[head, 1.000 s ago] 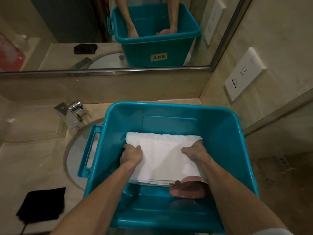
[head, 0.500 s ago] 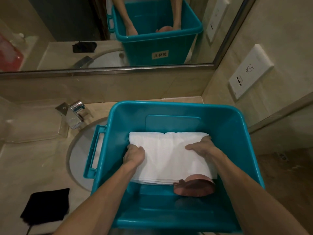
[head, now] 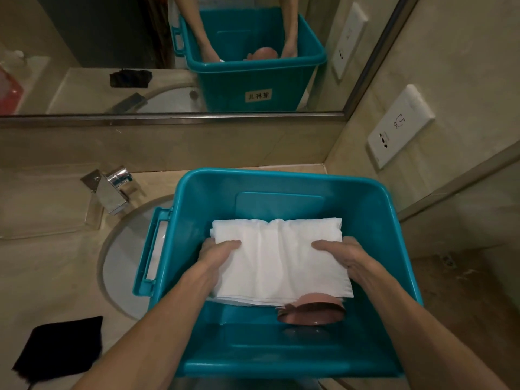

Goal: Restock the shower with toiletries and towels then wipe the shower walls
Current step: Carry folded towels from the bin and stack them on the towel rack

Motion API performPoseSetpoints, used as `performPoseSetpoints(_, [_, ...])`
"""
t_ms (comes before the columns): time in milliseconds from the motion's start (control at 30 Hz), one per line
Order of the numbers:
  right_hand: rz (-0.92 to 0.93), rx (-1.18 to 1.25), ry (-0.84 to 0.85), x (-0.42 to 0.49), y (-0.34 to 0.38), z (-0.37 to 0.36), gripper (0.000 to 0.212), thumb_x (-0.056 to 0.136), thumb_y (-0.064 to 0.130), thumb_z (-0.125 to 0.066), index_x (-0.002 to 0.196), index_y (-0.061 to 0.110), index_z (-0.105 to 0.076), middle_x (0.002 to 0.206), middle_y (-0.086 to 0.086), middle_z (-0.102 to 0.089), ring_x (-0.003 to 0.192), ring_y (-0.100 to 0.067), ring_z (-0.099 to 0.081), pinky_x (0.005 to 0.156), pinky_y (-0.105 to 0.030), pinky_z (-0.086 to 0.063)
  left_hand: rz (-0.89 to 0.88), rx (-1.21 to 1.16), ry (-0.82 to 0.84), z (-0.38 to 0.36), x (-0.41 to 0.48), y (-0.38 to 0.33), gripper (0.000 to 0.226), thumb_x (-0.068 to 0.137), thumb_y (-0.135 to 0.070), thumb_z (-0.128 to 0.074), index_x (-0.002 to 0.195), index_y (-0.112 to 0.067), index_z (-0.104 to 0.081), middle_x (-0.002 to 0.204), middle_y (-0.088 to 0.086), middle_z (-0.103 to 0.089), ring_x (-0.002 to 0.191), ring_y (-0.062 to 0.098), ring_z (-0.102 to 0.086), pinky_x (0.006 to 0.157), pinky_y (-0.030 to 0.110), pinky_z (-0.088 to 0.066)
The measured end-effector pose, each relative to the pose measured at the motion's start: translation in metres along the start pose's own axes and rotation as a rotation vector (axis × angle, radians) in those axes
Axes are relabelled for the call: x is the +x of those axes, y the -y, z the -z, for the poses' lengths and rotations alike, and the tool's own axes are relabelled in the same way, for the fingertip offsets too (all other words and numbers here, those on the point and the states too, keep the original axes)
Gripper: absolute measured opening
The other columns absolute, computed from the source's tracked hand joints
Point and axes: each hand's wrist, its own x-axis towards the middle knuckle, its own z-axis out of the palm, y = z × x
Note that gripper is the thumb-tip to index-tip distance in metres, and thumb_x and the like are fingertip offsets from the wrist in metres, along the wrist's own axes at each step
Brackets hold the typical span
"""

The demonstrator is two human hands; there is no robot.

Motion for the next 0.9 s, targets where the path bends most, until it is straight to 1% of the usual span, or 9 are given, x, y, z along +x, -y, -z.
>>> performPoseSetpoints(100, [0.133,-0.047,-0.051,-0.01,-0.001,0.002,0.042,0.074,0.012,-0.086,0.11,0.004,-0.065,0.102,-0.012,-0.074,0.087,-0.027,-0.073,0.072,-0.037,-0.06,-0.028,0.006,-0.005,-0.001,-0.001,0.002,0.044,0.085,-0.017,-0.077,0.12,-0.008,-0.052,0.109,0.009,-0.065,0.094,0.026,-0.064,0.068,0.032,-0.051])
performPoseSetpoints(267, [0.34,-0.385,-0.28,-0.045,0.029,0.015,0.056,0.077,0.033,-0.081,0.116,0.02,-0.043,0.097,0.007,-0.057,0.089,-0.018,-0.06,0.077,-0.04,-0.054,-0.06,0.209,-0.018,-0.006,0.001,0.011,0.064,0.076,-0.04,-0.074,0.127,-0.012,-0.047,0.122,0.006,-0.06,0.106,0.028,-0.062,0.095,0.043,-0.054])
performPoseSetpoints(433, [0.45,-0.55,-0.404,-0.059,0.031,0.016,0.076,0.079,0.04,-0.079,0.138,0.019,-0.035,0.129,-0.006,-0.057,0.116,-0.031,-0.058,0.096,-0.051,-0.051,-0.003,0.238,0.021,-0.02,0.016,0.017,0.074,0.07,-0.041,-0.079,0.13,-0.013,-0.046,0.122,0.001,-0.061,0.108,0.026,-0.063,0.098,0.037,-0.052])
performPoseSetpoints(500, [0.419,-0.483,-0.362,-0.061,0.026,0.013,0.083,0.079,0.037,-0.081,0.143,0.017,-0.031,0.131,-0.008,-0.056,0.114,-0.03,-0.057,0.094,-0.045,-0.05,0.013,0.197,-0.003,-0.024,0.034,0.024,0.084,0.053,-0.044,-0.081,0.125,-0.011,-0.052,0.119,0.005,-0.066,0.104,0.028,-0.067,0.097,0.04,-0.055])
performPoseSetpoints(567, [0.333,-0.372,-0.323,-0.063,0.023,0.014,0.087,0.079,0.034,-0.082,0.146,0.013,-0.03,0.124,-0.005,-0.056,0.103,-0.023,-0.056,0.081,-0.036,-0.048,0.026,0.152,-0.001,-0.026,0.042,0.026,0.079,0.053,-0.037,-0.085,0.121,-0.008,-0.058,0.114,0.009,-0.07,0.099,0.03,-0.07,0.095,0.042,-0.057])
performPoseSetpoints(633, [0.275,-0.291,-0.311,-0.061,0.02,0.017,0.081,0.077,0.033,-0.083,0.14,0.011,-0.038,0.111,0.001,-0.058,0.095,-0.019,-0.058,0.071,-0.032,-0.05,0.063,0.107,0.033,-0.024,0.025,0.014,0.065,0.066,-0.023,-0.089,0.119,-0.003,-0.06,0.11,0.011,-0.071,0.095,0.029,-0.07,0.092,0.041,-0.058])
performPoseSetpoints(733, [0.259,-0.263,-0.295,-0.059,0.018,0.019,0.064,0.074,0.035,-0.082,0.126,0.015,-0.052,0.101,0.004,-0.066,0.089,-0.019,-0.067,0.077,-0.042,-0.059,0.128,0.082,0.129,-0.021,0.013,-0.001,0.043,0.077,-0.009,-0.086,0.111,0.0,-0.062,0.108,0.01,-0.07,0.086,0.023,-0.066,0.076,0.034,-0.053])
performPoseSetpoints(800, [0.28,-0.295,-0.289,-0.059,0.019,0.019,0.05,0.075,0.033,-0.08,0.119,0.019,-0.058,0.097,0.005,-0.069,0.086,-0.018,-0.069,0.08,-0.046,-0.06,0.168,0.128,0.21,-0.019,0.008,-0.009,0.019,0.084,-0.008,-0.08,0.093,-0.005,-0.063,0.095,0.006,-0.067,0.076,0.017,-0.061,0.076,0.033,-0.046])
performPoseSetpoints(900, [0.32,-0.375,-0.298,-0.06,0.021,0.019,0.04,0.076,0.03,-0.075,0.111,0.023,-0.057,0.096,0.005,-0.069,0.089,-0.021,-0.068,0.081,-0.048,-0.059,0.177,0.156,0.25,-0.02,0.001,-0.014,0.014,0.087,-0.007,-0.076,0.084,-0.008,-0.062,0.091,0.005,-0.067,0.071,0.015,-0.059,0.067,0.03,-0.046])
